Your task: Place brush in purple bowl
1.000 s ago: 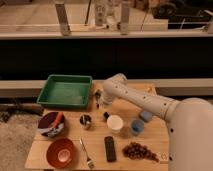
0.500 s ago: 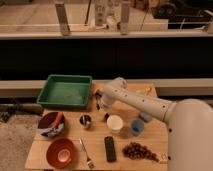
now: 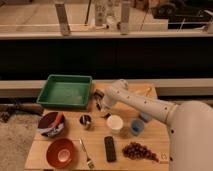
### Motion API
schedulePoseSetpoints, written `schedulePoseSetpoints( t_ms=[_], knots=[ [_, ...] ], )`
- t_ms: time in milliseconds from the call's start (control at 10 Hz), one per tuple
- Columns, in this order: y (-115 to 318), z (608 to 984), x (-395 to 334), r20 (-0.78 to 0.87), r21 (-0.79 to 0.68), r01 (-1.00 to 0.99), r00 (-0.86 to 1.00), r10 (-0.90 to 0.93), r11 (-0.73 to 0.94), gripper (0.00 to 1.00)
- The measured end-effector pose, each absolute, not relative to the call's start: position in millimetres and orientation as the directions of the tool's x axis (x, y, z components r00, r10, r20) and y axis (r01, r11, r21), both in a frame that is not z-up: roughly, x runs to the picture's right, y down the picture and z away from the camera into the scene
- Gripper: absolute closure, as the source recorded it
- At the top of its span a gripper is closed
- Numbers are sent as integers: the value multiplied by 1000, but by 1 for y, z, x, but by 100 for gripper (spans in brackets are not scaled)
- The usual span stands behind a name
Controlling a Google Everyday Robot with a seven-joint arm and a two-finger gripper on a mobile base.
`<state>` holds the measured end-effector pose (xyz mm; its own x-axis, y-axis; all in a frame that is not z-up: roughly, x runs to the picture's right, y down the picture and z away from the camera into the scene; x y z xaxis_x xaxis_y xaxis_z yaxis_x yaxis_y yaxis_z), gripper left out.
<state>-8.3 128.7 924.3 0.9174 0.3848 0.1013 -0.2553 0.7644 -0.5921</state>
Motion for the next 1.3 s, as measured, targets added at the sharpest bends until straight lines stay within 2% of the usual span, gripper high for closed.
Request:
schedulePoseSetpoints(
  t_ms=[200, 300, 1300],
  knots=[
    [128, 925, -8, 105, -598, -262, 912, 397, 758, 98],
    [126, 926, -7, 108, -600, -269, 906, 410, 754, 100],
    [54, 876, 21, 142, -494, -365, 862, 487, 789, 100]
  ],
)
